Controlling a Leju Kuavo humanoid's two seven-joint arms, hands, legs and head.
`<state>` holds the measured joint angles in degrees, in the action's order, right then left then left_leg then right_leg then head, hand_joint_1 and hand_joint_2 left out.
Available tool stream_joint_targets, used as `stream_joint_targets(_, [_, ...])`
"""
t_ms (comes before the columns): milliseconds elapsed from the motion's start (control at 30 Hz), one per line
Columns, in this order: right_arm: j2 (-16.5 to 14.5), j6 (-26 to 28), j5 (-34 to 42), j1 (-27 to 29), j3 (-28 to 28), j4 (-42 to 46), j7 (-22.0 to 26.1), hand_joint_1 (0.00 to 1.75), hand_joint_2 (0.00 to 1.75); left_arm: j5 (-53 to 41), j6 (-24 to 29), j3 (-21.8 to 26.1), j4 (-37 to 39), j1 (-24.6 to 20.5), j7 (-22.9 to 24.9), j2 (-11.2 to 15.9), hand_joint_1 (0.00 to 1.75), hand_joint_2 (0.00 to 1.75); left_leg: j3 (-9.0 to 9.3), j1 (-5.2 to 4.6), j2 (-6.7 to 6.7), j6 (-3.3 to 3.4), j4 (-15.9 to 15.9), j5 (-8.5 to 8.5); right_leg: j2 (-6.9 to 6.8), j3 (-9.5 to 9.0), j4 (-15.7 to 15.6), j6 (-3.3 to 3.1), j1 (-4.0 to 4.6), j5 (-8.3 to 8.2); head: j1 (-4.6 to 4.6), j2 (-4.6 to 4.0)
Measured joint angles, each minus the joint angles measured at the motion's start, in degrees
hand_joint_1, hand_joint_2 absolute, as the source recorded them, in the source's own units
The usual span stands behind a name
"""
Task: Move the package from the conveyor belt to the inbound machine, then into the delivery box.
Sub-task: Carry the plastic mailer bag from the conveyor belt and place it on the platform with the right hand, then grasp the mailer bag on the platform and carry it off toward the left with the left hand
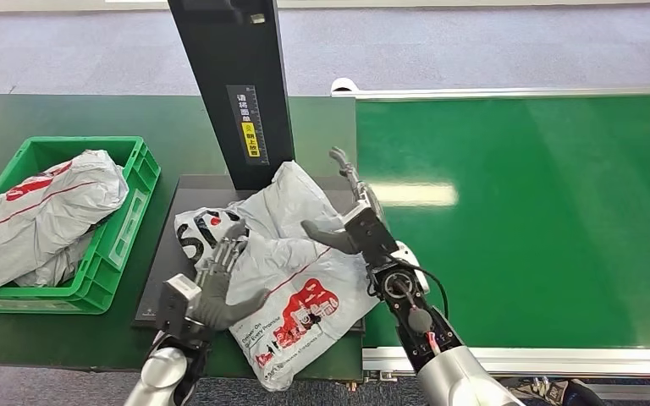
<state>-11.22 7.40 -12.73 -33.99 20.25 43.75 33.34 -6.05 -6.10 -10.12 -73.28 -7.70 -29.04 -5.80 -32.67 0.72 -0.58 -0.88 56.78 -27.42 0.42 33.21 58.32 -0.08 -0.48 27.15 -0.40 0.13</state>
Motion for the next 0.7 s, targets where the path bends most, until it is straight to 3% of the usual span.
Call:
stream_joint_targets(267, [1.04, -0.28, 4.85, -0.02, -3.66, 0.03, -0.22, 0.0, 1.75, -15.98, 2.85, -7.47, 7.3, -4.22, 9.08, 1.65, 0.0, 1.75, 0.01, 0.0, -0.02, 0.0, 0.0, 0.01, 0.0, -0.03, 0.0, 0.0, 0.0, -0.01, -0.01, 0.0])
stream_joint_targets(400, [1.17, 0.73, 5.02, -0.01, -3.95, 0.03, -1.19, 0.0, 1.75, -25.83, 7.48, -11.14, 12.4, -8.0, 14.25, 1.77, 1.74, 1.75, 0.07, 0.0, -0.05, 0.0, 0.0, 0.01, -0.02, -0.13, 0.0, 0.0, 0.0, -0.01, -0.01, 0.0])
stream_joint_targets(700, [1.97, 1.21, 6.07, 0.0, -4.48, 0.03, -2.45, 0.0, 1.75, -19.89, 9.29, -10.06, 16.88, -10.81, 7.28, 1.24, 1.75, 1.75, 0.27, 0.0, -0.04, 0.01, 0.0, 0.04, -0.01, -0.32, 0.0, 0.0, 0.0, -0.02, 0.0, 0.0])
